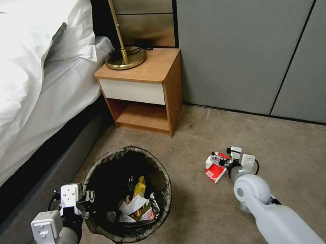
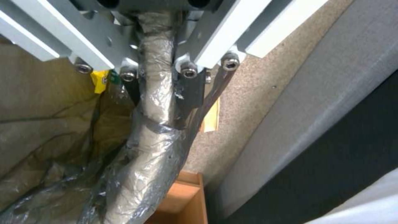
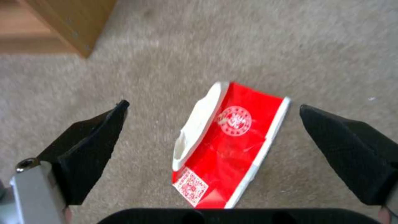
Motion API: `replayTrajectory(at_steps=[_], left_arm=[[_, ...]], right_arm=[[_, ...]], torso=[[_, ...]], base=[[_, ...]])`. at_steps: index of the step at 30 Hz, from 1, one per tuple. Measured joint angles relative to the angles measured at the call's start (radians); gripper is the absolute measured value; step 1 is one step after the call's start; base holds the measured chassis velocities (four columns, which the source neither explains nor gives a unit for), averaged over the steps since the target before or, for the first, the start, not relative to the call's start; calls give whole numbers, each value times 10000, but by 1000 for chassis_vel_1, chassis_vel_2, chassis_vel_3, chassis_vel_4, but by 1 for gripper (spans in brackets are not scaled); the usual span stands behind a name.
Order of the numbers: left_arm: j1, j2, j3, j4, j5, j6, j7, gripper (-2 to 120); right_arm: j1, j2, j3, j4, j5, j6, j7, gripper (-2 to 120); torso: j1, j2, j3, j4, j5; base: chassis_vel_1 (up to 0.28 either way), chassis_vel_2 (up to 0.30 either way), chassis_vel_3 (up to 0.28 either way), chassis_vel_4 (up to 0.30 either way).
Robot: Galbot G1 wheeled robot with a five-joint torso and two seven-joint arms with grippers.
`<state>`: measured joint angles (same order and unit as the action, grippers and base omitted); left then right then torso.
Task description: Pick up the trash bin, then pick up the garbage from the floor and place it into the trash bin.
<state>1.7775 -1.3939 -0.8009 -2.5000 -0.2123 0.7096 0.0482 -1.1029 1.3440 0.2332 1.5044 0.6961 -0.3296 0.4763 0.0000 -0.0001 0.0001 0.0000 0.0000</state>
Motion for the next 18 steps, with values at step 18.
replayTrajectory(at_steps=[18], left_arm=[[-36,-80,-2,0,181,-51,12,1]], right_arm=[[1182,546,-456,-2787,-381,430,-267,100]], torso=[[0,0,-1,1,-1]], base=[[0,0,0,0]])
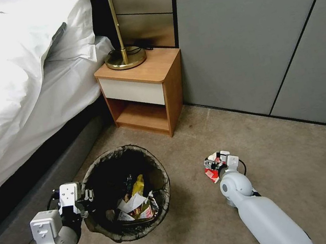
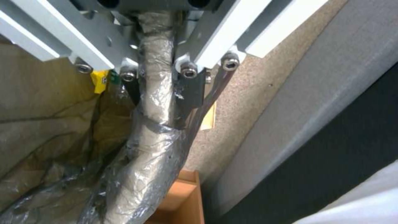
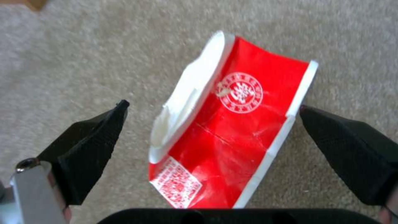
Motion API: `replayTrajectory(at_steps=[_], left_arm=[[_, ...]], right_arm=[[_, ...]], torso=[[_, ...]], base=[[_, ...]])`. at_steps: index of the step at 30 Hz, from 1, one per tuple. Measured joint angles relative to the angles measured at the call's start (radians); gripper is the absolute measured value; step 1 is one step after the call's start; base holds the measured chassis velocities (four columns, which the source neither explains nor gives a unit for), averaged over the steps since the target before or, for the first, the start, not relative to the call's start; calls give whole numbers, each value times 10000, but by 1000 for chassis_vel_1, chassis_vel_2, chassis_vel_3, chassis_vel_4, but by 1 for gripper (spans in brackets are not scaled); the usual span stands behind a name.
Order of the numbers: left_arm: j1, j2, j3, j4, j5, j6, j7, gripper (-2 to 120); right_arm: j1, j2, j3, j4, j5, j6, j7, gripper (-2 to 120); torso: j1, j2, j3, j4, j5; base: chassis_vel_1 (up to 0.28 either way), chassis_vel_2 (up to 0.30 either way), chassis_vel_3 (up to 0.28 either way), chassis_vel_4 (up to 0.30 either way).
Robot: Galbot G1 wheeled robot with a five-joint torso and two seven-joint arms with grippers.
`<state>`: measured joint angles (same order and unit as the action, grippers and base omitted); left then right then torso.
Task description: Pick up the trash bin, then pick up the garbage from the floor and place it into the trash bin.
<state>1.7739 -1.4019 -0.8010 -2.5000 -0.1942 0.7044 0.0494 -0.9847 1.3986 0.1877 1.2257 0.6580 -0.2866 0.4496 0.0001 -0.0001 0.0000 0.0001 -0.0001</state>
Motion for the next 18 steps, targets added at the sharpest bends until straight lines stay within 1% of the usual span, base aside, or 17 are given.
replayTrajectory(at_steps=[3,6,7,10,11,12,13,14,17,18], left_arm=[[12,-18,20,0,29,-11,10,1],[18,-24,30,0,52,-18,19,1],[18,-24,30,0,52,-18,19,1],[24,-23,38,0,52,-19,26,1],[24,-23,38,0,52,-19,26,1],[25,-23,39,0,52,-20,27,1],[25,-23,41,0,52,-21,28,1],[25,-23,41,0,52,-21,28,1],[17,-20,43,0,50,-23,31,1],[17,-20,43,0,50,-23,31,1]], right_arm=[[86,13,11,-283,-4,55,-150,100],[185,28,11,-596,-5,135,-281,91],[185,28,11,-596,-5,135,-281,91],[312,68,-1,-996,-23,225,-419,76],[312,68,-1,-996,-23,225,-419,76],[348,77,-10,-1135,-59,283,-489,73],[380,87,-14,-1276,-108,345,-586,67],[380,87,-14,-1276,-108,345,-586,67],[415,90,-17,-1408,-146,407,-740,51],[415,90,-17,-1408,-146,407,-740,51]], torso=[[0,0,0,-2,0],[0,0,0,-2,1],[0,0,0,-2,1],[-1,0,0,-1,0],[-1,0,0,-1,0],[-1,0,0,-1,0],[-1,0,0,-1,1],[-1,0,0,-1,1],[-1,0,0,-1,1],[-1,0,0,-1,1]], base=[[0,0,0,0],[0,0,0,0],[0,0,0,0],[0,0,0,0],[0,0,0,0],[0,0,0,0],[0,0,0,0],[0,0,0,0],[0,0,0,0],[0,0,0,0]])
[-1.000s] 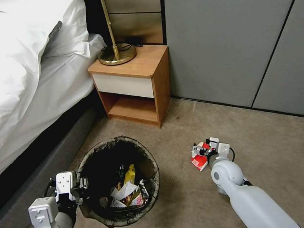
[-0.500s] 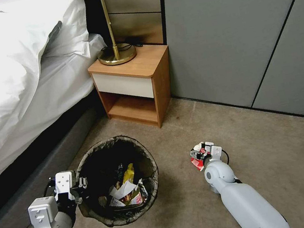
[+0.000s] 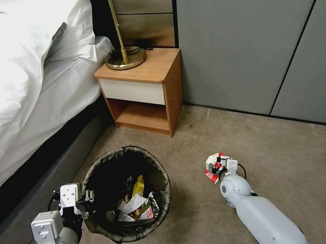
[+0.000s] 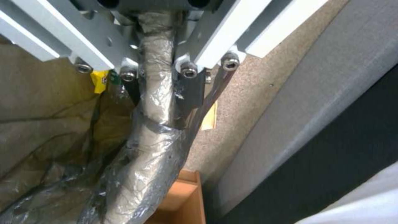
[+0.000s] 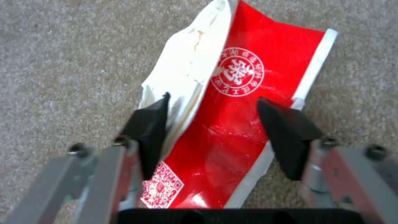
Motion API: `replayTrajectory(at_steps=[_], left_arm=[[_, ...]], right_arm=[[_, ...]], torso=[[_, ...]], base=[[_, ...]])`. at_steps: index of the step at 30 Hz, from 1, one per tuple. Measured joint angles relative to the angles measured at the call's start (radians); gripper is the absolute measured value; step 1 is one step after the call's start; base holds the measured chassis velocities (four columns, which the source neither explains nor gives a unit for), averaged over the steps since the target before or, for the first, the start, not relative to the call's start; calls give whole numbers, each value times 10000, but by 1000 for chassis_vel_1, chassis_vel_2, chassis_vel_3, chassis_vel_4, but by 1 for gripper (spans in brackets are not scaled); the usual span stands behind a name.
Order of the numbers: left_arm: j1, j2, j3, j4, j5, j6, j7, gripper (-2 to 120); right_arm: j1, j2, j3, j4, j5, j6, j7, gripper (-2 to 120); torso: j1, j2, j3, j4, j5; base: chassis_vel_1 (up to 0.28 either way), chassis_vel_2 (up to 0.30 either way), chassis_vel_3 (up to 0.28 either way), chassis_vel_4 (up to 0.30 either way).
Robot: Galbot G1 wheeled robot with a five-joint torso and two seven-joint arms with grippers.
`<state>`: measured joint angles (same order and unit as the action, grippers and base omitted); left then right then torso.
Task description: Pick up the trash bin, then pick up the garbage from the floor and place it into the trash bin.
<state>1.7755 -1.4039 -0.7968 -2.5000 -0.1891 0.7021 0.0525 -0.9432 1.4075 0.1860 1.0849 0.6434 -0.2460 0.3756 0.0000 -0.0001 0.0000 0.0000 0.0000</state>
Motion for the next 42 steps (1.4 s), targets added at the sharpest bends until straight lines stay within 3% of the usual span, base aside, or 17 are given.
replayTrajectory(at_steps=[7,9,11,14,20,26,31,32,35,40,42], left_arm=[[-46,10,19,0,0,-8,7,1],[-46,14,19,0,-1,-9,8,1],[-46,31,14,0,-1,-11,10,1],[-56,44,9,0,-6,-14,12,1],[-68,51,10,0,-10,-19,15,1],[-69,90,12,0,-45,-19,19,1],[-89,110,16,0,-72,-18,21,1],[-89,110,16,0,-72,-18,21,1],[-55,120,66,0,-73,-14,26,1],[-19,166,68,0,-67,-11,25,1],[-1,194,64,0,-62,-9,23,1]], right_arm=[[5,6,-22,-39,-18,11,-102,21],[10,12,-26,-66,-28,20,-112,19],[27,35,-31,-164,-81,61,-156,7],[37,55,-36,-219,-139,103,-180,0],[-21,44,-8,9,-307,139,-230,0],[-396,-232,281,1665,-779,-8,-497,0],[-996,-715,561,4375,-979,-633,-788,0],[-996,-715,561,4375,-979,-633,-788,0],[-1204,-1255,349,6391,-1020,-748,-864,0],[-1249,-1983,-73,7887,-769,-1042,-908,0],[-1294,-2724,-369,8930,-480,-1310,-979,0]], torso=[[0,0,0,0,0],[0,0,0,0,0],[0,0,0,0,0],[1,0,0,0,0],[0,0,0,0,1],[1,0,1,0,0],[0,0,0,-3,0],[0,0,0,-3,0],[0,0,0,0,1],[0,0,0,1,2],[0,0,0,0,-3]], base=[[0,0,0,0],[0,0,0,0],[0,0,0,0],[0,0,0,0],[0,0,0,0],[0,0,0,0],[0,0,0,0],[0,0,0,0],[0,0,0,0],[0,0,0,0],[0,0,0,0]])
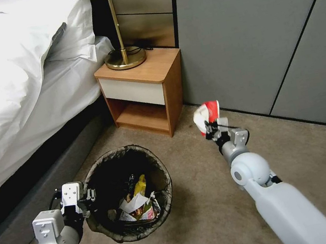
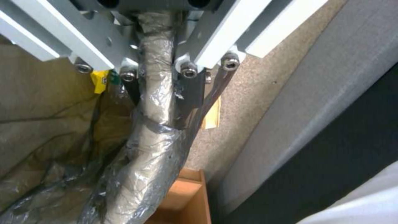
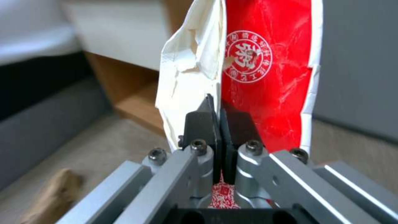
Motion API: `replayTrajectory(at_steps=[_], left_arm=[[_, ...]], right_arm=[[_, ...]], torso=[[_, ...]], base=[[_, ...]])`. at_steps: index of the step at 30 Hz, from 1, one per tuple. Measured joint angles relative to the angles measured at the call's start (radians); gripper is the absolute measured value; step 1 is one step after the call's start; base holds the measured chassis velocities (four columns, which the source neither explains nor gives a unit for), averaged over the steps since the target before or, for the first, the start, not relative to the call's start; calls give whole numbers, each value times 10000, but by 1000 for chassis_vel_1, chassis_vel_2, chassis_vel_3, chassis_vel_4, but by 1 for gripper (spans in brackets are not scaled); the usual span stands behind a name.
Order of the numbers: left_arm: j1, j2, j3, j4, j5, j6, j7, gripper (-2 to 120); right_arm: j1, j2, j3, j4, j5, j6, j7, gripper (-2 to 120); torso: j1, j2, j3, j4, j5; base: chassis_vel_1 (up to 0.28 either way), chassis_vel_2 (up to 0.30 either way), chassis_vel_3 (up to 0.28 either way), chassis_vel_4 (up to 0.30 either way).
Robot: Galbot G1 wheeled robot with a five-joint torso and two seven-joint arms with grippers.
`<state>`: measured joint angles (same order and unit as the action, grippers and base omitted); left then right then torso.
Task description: Pick up the trash bin, then pick up the garbage from the floor and place it into the trash bin.
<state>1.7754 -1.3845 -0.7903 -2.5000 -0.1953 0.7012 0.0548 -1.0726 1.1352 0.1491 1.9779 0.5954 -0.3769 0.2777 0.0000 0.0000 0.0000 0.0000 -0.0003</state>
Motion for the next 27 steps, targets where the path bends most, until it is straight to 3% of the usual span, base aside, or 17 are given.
replayTrajectory(at_steps=[5,7,11,16,27], left_arm=[[3,17,10,0,2,2,3,1],[-7,30,37,0,2,7,6,1],[-90,62,59,0,8,9,6,1],[-175,67,138,0,9,13,5,1],[-327,31,205,0,39,31,-4,1]], right_arm=[[-18,-684,-220,1037,415,-262,-122,0],[41,-1354,-479,2132,1098,-470,-334,0],[201,-1880,-781,3115,1408,-492,-1397,0],[460,-2023,-1429,3364,1340,-460,-2245,0],[1363,-2152,-3870,3341,992,-428,-2234,0]], torso=[[-1,0,0,-1,6],[0,0,0,0,4],[0,0,0,-1,3],[0,0,0,0,2],[0,0,0,1,2]], base=[[0,0,0,0],[0,0,0,0],[0,0,0,0],[0,0,0,0],[0,0,0,0]])
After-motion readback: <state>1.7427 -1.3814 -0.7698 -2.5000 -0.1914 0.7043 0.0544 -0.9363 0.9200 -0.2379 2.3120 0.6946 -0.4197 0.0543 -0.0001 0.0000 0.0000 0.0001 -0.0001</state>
